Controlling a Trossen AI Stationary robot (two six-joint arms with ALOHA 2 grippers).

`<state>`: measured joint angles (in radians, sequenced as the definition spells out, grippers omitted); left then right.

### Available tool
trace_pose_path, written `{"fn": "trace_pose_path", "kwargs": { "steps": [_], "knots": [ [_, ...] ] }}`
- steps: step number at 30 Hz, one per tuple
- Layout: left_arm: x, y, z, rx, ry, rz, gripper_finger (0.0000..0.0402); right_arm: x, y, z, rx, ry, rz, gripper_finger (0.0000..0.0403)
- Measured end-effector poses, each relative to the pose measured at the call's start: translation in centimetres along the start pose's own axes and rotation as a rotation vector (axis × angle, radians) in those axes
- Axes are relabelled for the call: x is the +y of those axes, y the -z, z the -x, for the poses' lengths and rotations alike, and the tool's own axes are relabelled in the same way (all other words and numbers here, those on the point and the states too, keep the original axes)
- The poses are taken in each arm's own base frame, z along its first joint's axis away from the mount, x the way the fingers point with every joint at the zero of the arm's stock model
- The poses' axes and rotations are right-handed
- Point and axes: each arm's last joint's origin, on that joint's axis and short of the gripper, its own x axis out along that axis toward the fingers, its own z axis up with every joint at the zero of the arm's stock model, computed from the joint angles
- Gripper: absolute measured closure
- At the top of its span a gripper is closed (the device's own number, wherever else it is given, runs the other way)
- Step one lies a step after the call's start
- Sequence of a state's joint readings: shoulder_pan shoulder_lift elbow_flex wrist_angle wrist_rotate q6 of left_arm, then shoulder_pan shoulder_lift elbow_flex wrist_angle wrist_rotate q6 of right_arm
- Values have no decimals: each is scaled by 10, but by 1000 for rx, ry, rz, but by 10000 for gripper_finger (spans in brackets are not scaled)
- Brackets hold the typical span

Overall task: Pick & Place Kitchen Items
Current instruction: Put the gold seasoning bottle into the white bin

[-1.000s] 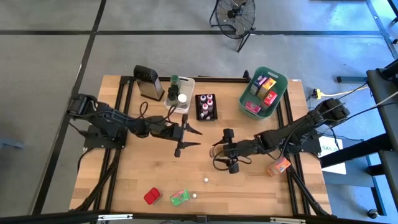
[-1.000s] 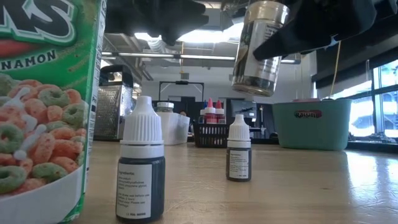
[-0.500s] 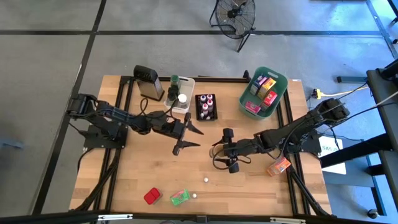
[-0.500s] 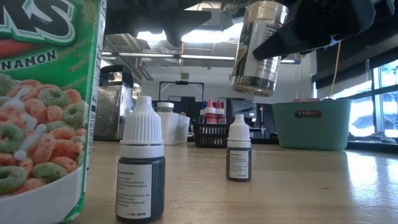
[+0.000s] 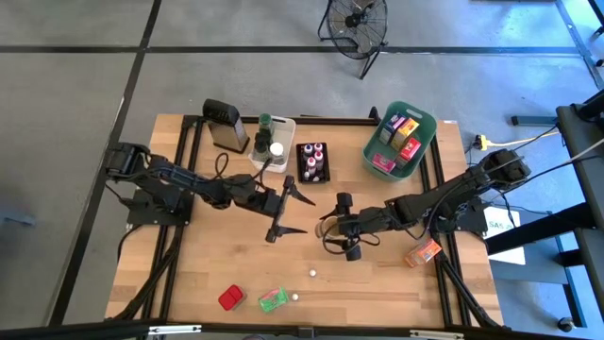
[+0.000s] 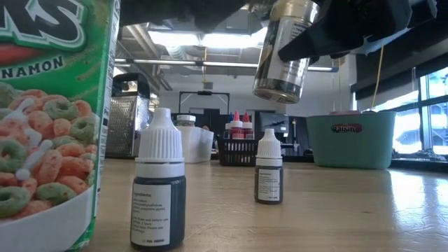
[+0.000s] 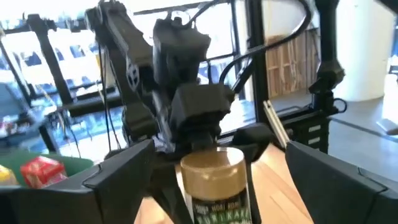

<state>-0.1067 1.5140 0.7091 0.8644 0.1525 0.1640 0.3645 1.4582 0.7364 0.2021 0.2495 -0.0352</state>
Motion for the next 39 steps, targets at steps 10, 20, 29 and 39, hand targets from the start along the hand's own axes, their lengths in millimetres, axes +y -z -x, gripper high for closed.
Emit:
{"fn": "trace_pose_path", "kwargs": {
  "steps": [10, 20, 29, 39],
  "knots": [
    [4, 28, -42, 96, -102, 10, 43, -1, 1, 0, 9, -3, 18, 118],
    [1, 31, -49, 105, -45, 30, 43, 0, 2, 0, 17, -13, 24, 118],
    [-2, 40, -48, 198, 23, 73, 43, -2, 0, 0, 1, 23, 4, 116],
    [0, 29, -51, 112, 7, 62, 43, -6, 0, -1, 2, 31, -3, 115]
  ]
}}
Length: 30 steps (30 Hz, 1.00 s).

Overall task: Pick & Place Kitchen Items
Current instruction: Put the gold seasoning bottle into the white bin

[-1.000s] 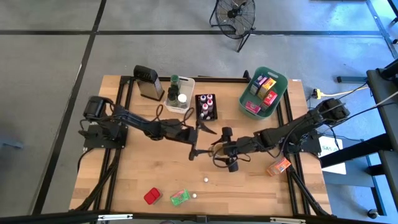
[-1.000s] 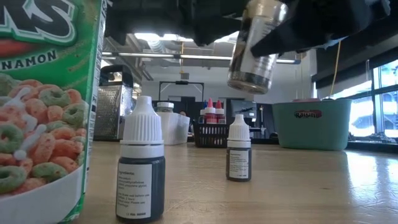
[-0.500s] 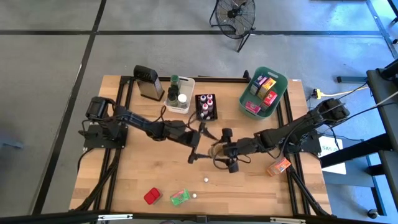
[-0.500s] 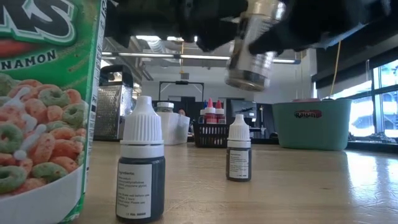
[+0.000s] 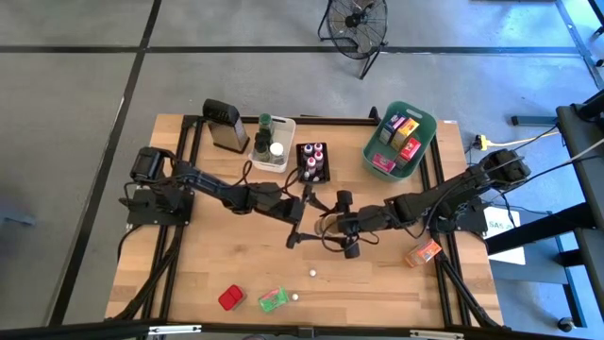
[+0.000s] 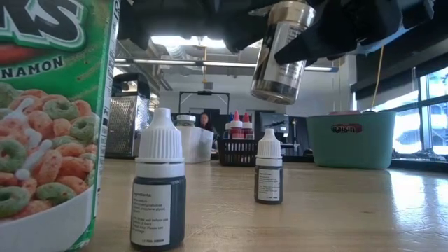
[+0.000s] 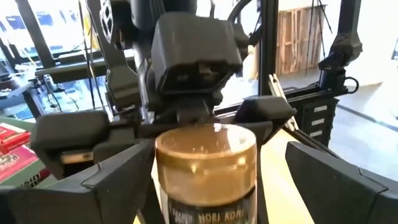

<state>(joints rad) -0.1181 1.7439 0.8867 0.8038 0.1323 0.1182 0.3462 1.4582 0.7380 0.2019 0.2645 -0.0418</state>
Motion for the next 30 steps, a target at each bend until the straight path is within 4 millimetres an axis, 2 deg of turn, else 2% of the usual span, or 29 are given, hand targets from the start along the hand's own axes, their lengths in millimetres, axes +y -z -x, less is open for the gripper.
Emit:
{"fn": "trace_pose_path", "kwargs": {
  "steps": [12, 18, 22, 30],
  "knots": [
    [1, 2, -4, 22, -53, 0, 43, -1, 0, 0, 2, -2, 3, 114],
    [-6, 11, -18, 53, -55, -81, 43, -1, 6, 0, 41, -5, 7, 114],
    [-10, 10, -19, 60, -97, -138, 43, -1, 5, 0, 35, -4, 4, 114],
    [-7, 8, -18, 43, -107, -41, 53, -1, 5, 0, 29, 0, 2, 114]
  ]
}}
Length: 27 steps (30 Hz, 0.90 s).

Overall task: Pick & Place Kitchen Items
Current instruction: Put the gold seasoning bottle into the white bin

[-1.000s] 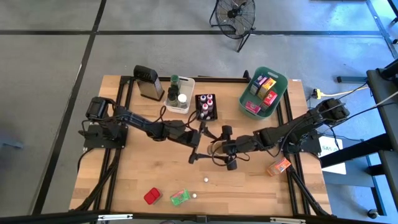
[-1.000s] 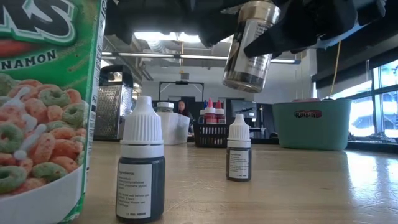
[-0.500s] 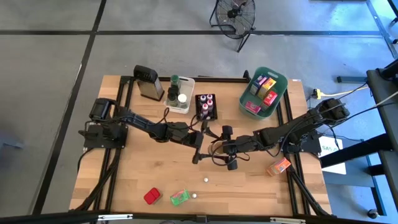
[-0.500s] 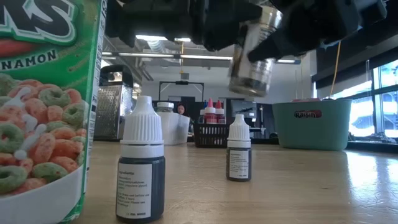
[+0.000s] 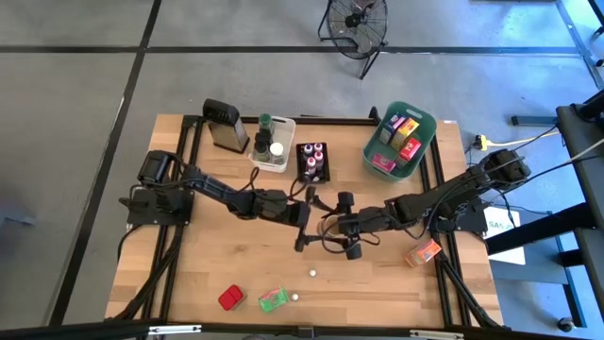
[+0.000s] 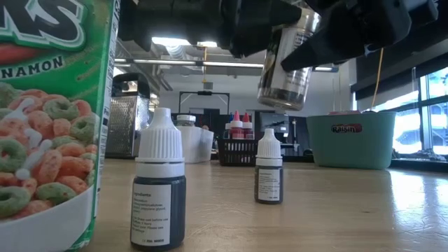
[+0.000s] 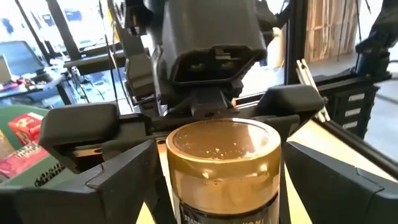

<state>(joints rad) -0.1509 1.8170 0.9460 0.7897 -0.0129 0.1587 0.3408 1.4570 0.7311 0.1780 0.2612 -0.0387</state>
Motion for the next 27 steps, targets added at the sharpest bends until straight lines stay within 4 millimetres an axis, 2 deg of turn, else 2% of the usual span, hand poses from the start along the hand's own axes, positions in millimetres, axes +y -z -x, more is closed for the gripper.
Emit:
{"fn": "trace_pose_path", "kwargs": {
  "steps": [11, 27],
  "knots": [
    [1, -2, -1, -14, 34, 42, 126, -1, -3, 0, -17, 3, 8, 114],
    [5, -1, -1, -10, 39, 53, 107, -4, -3, -1, -13, 12, 14, 114]
  ]
}}
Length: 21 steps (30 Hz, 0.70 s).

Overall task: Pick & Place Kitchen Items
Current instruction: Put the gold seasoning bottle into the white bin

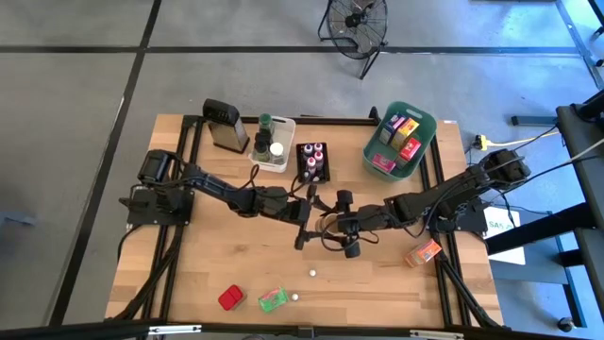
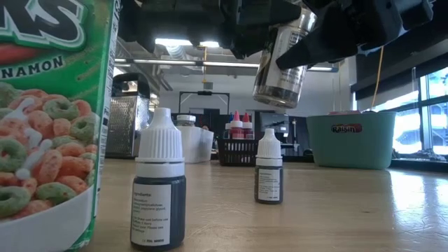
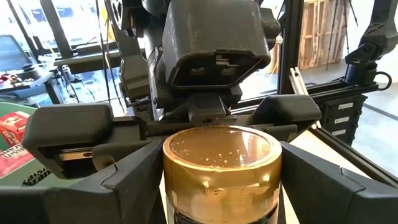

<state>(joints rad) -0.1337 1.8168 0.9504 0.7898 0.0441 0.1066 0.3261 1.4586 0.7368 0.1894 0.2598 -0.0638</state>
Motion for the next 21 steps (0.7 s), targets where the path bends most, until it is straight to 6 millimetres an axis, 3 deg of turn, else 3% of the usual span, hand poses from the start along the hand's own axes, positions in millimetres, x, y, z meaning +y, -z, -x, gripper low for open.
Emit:
{"fn": "trace_pose_path", "kwargs": {
  "steps": [7, 21],
  "knots": [
    [0, 0, 0, 4, -29, 6, 128, 0, 0, 0, -1, -6, 7, 114],
    [1, 2, 0, 16, -31, 19, 128, 0, 0, 0, 0, -23, -24, 92]
  ]
}}
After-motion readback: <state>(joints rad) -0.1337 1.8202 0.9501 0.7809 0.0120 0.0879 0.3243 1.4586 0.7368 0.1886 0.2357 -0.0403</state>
